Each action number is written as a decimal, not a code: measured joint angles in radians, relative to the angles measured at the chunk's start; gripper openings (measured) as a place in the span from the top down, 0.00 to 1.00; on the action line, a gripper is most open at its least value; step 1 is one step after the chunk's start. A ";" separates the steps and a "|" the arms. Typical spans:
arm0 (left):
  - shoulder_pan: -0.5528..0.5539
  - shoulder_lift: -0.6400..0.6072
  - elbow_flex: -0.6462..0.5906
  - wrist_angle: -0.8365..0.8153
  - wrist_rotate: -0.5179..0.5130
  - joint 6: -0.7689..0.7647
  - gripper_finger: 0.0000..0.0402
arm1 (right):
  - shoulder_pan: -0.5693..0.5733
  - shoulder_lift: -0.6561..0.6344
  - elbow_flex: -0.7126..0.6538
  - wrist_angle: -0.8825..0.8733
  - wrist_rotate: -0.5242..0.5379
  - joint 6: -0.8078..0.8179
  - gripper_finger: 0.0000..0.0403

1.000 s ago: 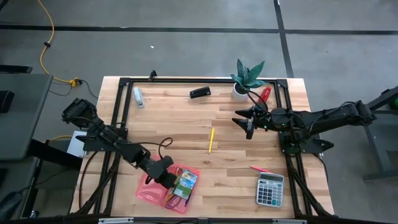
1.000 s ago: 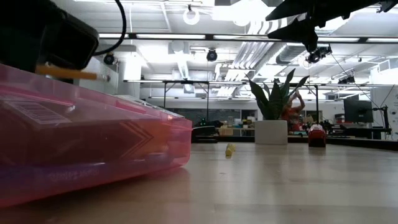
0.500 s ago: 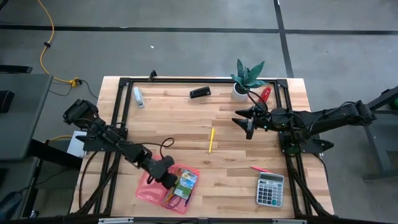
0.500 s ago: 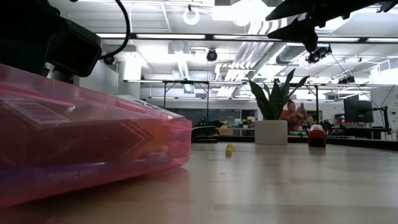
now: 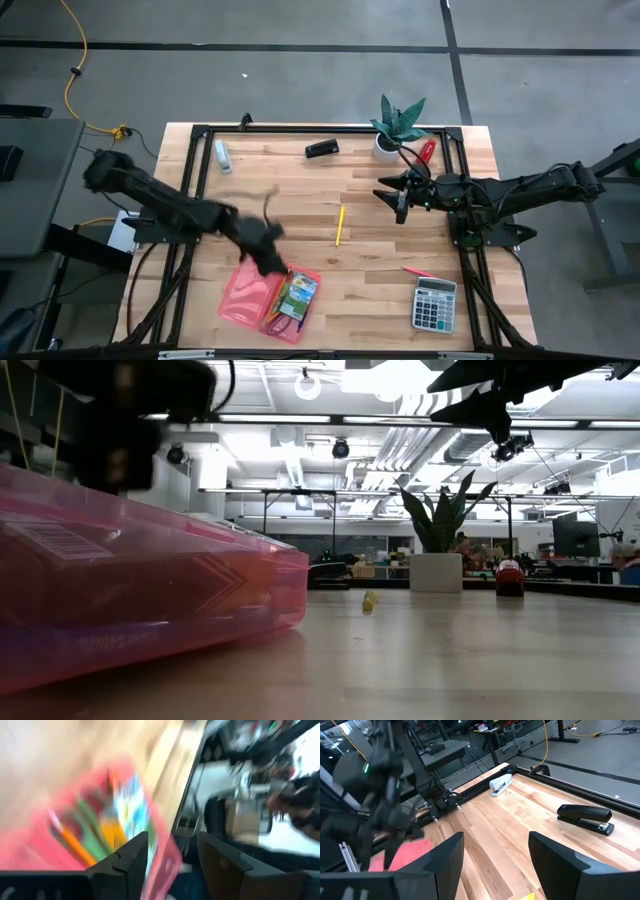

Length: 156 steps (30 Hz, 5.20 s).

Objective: Pack school essentials
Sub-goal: Put the pink pencil into the supply box

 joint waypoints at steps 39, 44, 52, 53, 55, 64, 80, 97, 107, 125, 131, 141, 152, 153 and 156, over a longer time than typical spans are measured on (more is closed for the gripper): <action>0.346 -0.636 0.000 0.057 -0.615 1.145 0.60 | 0.035 0.125 0.249 -0.450 -0.137 0.046 0.47; 0.346 -0.637 0.000 0.054 -0.615 1.145 0.60 | 0.097 0.272 0.341 -0.795 -0.342 0.190 0.47; 0.346 -0.637 0.000 0.053 -0.622 1.145 0.60 | 0.257 0.481 0.300 -0.897 -0.500 0.401 0.47; 0.346 -0.637 0.000 0.053 -0.622 1.145 0.60 | 0.273 0.509 0.300 -0.898 -0.501 0.418 0.47; 0.346 -0.637 0.000 0.053 -0.622 1.145 0.60 | 0.300 0.564 0.299 -0.900 -0.506 0.450 0.47; 0.346 -0.637 0.000 0.053 -0.623 1.145 0.60 | 0.351 0.758 0.299 -0.901 -0.582 0.486 0.47; 0.346 -0.637 0.000 0.053 -0.624 1.144 0.60 | 0.349 0.875 0.303 -0.902 -0.608 0.460 0.69; 0.346 -0.637 0.000 0.053 -0.627 1.145 0.60 | 0.229 0.754 0.337 -1.020 -0.356 0.222 0.99; 0.346 -0.637 0.000 0.051 -0.627 1.145 0.60 | 0.074 0.457 0.261 -0.530 -0.133 0.140 1.00; 0.346 -0.556 0.000 0.054 -0.504 1.041 0.60 | -0.065 0.378 0.397 -0.040 -0.228 -0.215 1.00; 0.346 -0.545 0.000 0.055 -0.481 1.029 0.60 | -0.068 0.378 0.409 -0.045 -0.228 -0.229 1.00; 0.346 -0.545 0.000 0.056 -0.481 1.023 0.60 | -0.068 0.378 0.409 -0.037 -0.229 -0.228 1.00; 0.342 -0.475 0.000 0.062 -0.454 0.979 0.59 | -0.068 0.401 0.409 -0.008 -0.230 -0.239 1.00; 0.337 -0.446 0.000 0.065 -0.450 0.963 0.58 | -0.068 0.411 0.409 0.013 -0.234 -0.238 1.00; 0.320 -0.345 -0.001 0.158 -0.408 0.936 0.55 | -0.068 0.446 0.409 0.108 -0.275 -0.239 1.00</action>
